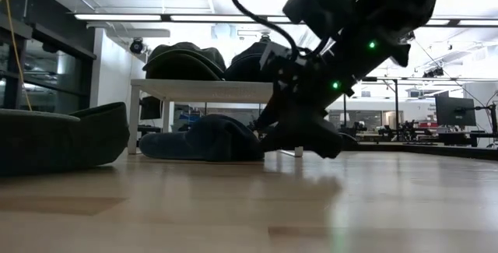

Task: Pick & Place hat
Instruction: Stack the blue cap on the blue cap on the shelf

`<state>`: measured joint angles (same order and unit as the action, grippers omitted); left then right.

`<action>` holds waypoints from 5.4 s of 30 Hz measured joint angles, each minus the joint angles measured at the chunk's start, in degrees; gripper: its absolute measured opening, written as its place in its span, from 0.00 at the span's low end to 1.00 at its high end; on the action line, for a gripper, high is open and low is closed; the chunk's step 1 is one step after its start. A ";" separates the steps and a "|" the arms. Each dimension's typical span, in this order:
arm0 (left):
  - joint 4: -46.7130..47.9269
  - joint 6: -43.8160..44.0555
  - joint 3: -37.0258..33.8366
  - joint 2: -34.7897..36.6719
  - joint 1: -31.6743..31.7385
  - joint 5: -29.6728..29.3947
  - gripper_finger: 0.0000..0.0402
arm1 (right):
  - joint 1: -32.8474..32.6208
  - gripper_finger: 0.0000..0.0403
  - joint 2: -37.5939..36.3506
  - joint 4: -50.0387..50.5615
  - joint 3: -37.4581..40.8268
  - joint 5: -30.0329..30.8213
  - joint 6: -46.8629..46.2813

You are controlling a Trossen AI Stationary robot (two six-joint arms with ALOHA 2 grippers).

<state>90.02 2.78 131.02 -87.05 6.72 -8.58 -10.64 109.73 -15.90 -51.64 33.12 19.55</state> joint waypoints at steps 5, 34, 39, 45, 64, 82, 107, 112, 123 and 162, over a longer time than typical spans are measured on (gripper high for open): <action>0.00 -0.91 0.00 0.00 0.00 -0.02 0.55 | 1.44 0.65 0.96 -0.81 -0.02 2.01 -1.44; 0.00 -0.96 0.00 -0.02 0.00 0.15 0.55 | 5.72 0.19 0.94 -0.23 -0.02 -5.96 -8.54; 0.00 -0.96 0.00 -0.02 0.00 0.17 0.55 | 4.27 0.11 0.35 0.61 -0.04 -6.23 -14.03; -0.02 -0.97 0.00 -0.02 0.00 0.17 0.55 | 0.20 0.11 -3.03 4.26 -0.07 -5.47 -20.86; -2.76 -0.94 -0.02 -0.72 0.01 4.70 0.55 | -12.75 0.11 -28.19 19.45 -0.07 5.82 -27.86; -11.11 -7.04 -0.04 -11.57 0.01 22.05 0.55 | -13.89 0.11 -45.19 11.11 -0.07 -8.71 -12.14; -26.91 -5.20 -0.04 -18.97 0.00 34.86 0.55 | -13.80 0.11 -58.00 7.84 -0.06 -17.50 1.59; -26.93 -3.56 -0.02 -18.99 0.00 34.60 0.55 | -13.87 0.11 -60.73 7.84 -0.07 -19.79 4.39; -29.82 4.19 -0.32 -22.59 0.00 37.88 0.55 | -13.87 0.11 -64.83 7.87 -0.07 -21.67 9.72; -47.04 24.87 -0.48 -29.79 -2.34 52.74 0.55 | -13.74 0.11 -72.85 13.51 -0.04 -17.45 15.87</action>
<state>42.98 27.65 130.54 -116.84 4.38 44.16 -24.38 36.89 -2.39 -51.68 15.67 35.42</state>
